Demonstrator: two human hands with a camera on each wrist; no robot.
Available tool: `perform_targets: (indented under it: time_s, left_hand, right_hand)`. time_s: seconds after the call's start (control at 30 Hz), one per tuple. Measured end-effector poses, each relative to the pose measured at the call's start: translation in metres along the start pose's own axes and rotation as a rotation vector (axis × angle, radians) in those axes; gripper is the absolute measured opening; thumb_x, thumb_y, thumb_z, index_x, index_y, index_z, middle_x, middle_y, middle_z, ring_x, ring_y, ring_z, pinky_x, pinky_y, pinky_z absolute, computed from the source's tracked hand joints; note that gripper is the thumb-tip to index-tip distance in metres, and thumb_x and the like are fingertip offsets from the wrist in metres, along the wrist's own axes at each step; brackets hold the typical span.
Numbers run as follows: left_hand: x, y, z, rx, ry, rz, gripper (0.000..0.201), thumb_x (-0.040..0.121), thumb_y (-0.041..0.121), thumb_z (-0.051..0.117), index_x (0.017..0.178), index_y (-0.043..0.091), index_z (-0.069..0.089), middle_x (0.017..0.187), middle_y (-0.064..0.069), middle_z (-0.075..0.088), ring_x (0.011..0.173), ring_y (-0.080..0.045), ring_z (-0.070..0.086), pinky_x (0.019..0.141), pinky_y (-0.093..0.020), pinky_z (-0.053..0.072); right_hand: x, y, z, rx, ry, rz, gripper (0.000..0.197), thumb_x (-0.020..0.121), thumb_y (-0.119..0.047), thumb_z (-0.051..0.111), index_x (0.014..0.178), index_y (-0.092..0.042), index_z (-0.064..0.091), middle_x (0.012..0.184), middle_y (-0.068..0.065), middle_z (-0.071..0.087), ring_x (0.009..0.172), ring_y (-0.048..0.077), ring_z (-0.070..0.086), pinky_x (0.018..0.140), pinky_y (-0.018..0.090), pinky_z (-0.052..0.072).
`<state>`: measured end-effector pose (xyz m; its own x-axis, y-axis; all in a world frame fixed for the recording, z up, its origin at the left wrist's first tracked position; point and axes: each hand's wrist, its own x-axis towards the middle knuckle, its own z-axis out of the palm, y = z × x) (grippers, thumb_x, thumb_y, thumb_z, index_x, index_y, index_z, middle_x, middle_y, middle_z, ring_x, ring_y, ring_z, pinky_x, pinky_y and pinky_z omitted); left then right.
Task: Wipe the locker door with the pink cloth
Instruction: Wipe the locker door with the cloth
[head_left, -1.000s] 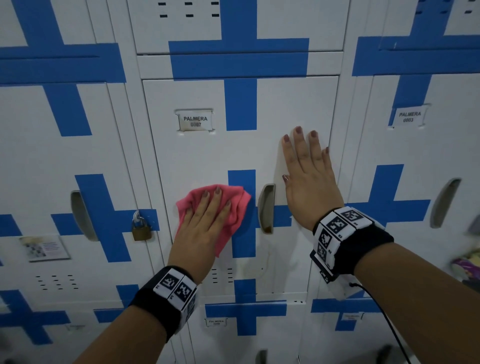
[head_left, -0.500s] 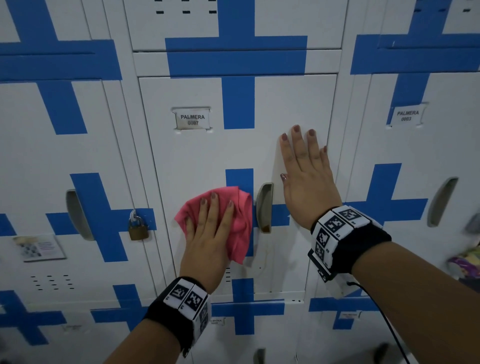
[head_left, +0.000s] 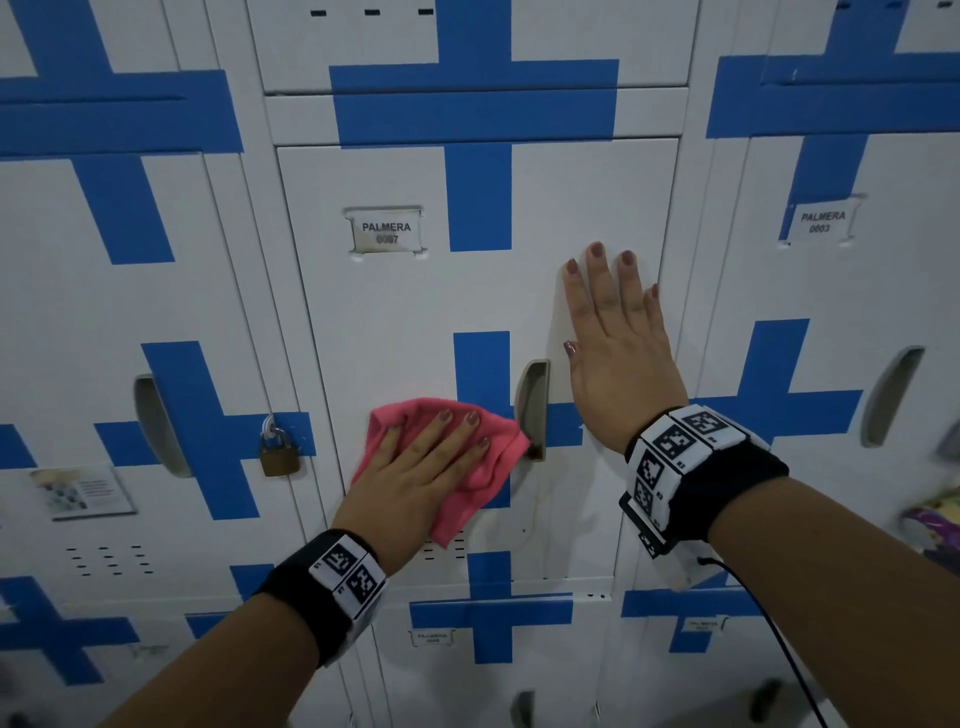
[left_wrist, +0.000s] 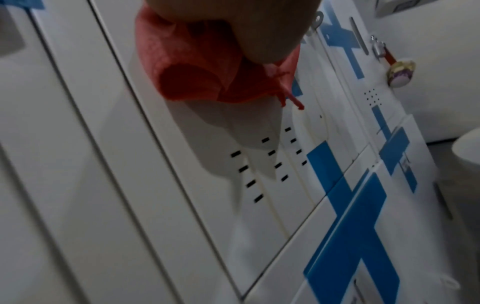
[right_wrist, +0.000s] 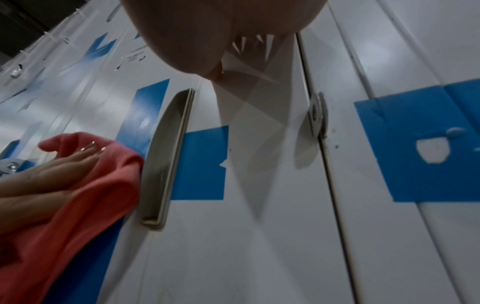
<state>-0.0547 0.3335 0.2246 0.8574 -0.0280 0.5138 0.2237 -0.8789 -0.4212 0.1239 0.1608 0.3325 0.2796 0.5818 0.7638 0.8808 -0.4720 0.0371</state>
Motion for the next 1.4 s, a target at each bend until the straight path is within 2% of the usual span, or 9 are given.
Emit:
perform_targets:
  time_s: [0.13, 0.3, 0.5, 0.6, 0.77, 1.0, 1.2, 1.27, 1.4]
  left_hand:
    - [-0.012, -0.012, 0.004, 0.055, -0.046, 0.11, 0.097, 0.071, 0.034, 0.064, 0.149, 0.024, 0.008, 0.157, 0.006, -0.016, 0.145, -0.015, -0.012, 0.116, -0.042, -0.004]
    - [-0.023, -0.014, 0.005, 0.057, -0.051, 0.084, 0.081, 0.079, 0.033, 0.05, 0.149, 0.023, 0.01, 0.158, 0.004, -0.012, 0.145, -0.016, -0.009, 0.116, -0.041, -0.001]
    - [-0.037, 0.009, 0.013, -0.151, -0.066, -0.23, 0.117, 0.063, 0.015, 0.079, 0.151, 0.024, 0.002, 0.158, 0.004, -0.009, 0.145, -0.016, -0.009, 0.116, -0.042, -0.001]
    - [-0.029, 0.022, 0.011, -0.307, 0.011, -0.42, 0.105, 0.077, 0.007, 0.064, 0.149, 0.03, -0.009, 0.157, 0.007, -0.018, 0.144, -0.015, -0.016, 0.114, -0.052, 0.006]
    - [0.001, 0.027, -0.005, -0.434, 0.112, -0.564, 0.08, 0.089, 0.014, 0.042, 0.147, 0.031, -0.011, 0.154, 0.006, -0.024, 0.141, -0.013, -0.025, 0.111, -0.051, -0.007]
    - [0.01, 0.016, -0.01, -0.202, 0.074, -0.266, 0.1, 0.071, 0.025, 0.071, 0.148, 0.031, 0.008, 0.156, 0.003, -0.01, 0.142, -0.024, -0.008, 0.103, -0.063, 0.001]
    - [0.009, 0.016, -0.003, -0.016, -0.01, -0.092, 0.113, 0.062, 0.04, 0.078, 0.149, 0.034, 0.006, 0.158, 0.002, -0.014, 0.144, -0.024, -0.014, 0.11, -0.062, -0.005]
    - [0.009, 0.017, -0.003, 0.012, -0.015, -0.045, 0.106, 0.063, 0.039, 0.076, 0.148, 0.034, 0.013, 0.159, 0.002, -0.006, 0.145, -0.023, -0.009, 0.111, -0.06, -0.006]
    - [0.006, 0.021, -0.006, 0.072, -0.022, 0.026, 0.103, 0.055, 0.039, 0.083, 0.143, 0.032, 0.031, 0.154, 0.002, 0.02, 0.142, -0.025, 0.016, 0.11, -0.063, 0.011]
  right_hand:
    - [0.0, -0.001, 0.0, -0.007, 0.007, 0.005, 0.07, 0.093, -0.014, 0.039, 0.15, -0.017, -0.002, 0.157, 0.002, -0.013, 0.143, 0.025, -0.014, 0.116, 0.045, -0.003]
    - [0.0, -0.001, -0.001, -0.012, 0.001, 0.004, 0.07, 0.094, -0.015, 0.038, 0.15, -0.017, -0.005, 0.156, 0.001, -0.015, 0.143, 0.023, -0.016, 0.115, 0.044, -0.005]
    - [0.0, 0.0, -0.001, -0.002, -0.006, -0.001, 0.071, 0.094, -0.015, 0.038, 0.149, -0.017, -0.007, 0.156, 0.0, -0.017, 0.143, 0.024, -0.016, 0.116, 0.045, -0.004]
    - [0.0, 0.0, 0.0, 0.001, -0.004, -0.003, 0.071, 0.094, -0.014, 0.038, 0.149, -0.017, -0.007, 0.156, 0.001, -0.017, 0.143, 0.024, -0.017, 0.116, 0.045, -0.004]
    - [0.0, 0.0, 0.001, 0.007, 0.001, -0.007, 0.072, 0.094, -0.013, 0.039, 0.149, -0.018, -0.007, 0.155, 0.0, -0.018, 0.142, 0.023, -0.019, 0.116, 0.045, -0.004]
    - [0.0, 0.0, 0.003, 0.009, 0.014, -0.006, 0.073, 0.094, -0.012, 0.039, 0.149, -0.018, -0.008, 0.153, -0.001, -0.021, 0.142, 0.023, -0.019, 0.116, 0.046, -0.005]
    - [0.0, -0.001, 0.002, -0.002, 0.003, 0.002, 0.072, 0.094, -0.013, 0.039, 0.149, -0.017, -0.007, 0.155, 0.0, -0.018, 0.141, 0.022, -0.02, 0.116, 0.046, -0.005]
    - [0.0, -0.001, 0.002, -0.006, 0.002, 0.001, 0.072, 0.094, -0.013, 0.039, 0.149, -0.016, -0.007, 0.155, 0.001, -0.018, 0.141, 0.022, -0.02, 0.116, 0.046, -0.005]
    - [0.0, -0.001, 0.002, 0.002, 0.012, -0.002, 0.072, 0.094, -0.013, 0.04, 0.149, -0.016, -0.006, 0.153, -0.001, -0.02, 0.141, 0.023, -0.019, 0.116, 0.046, -0.004]
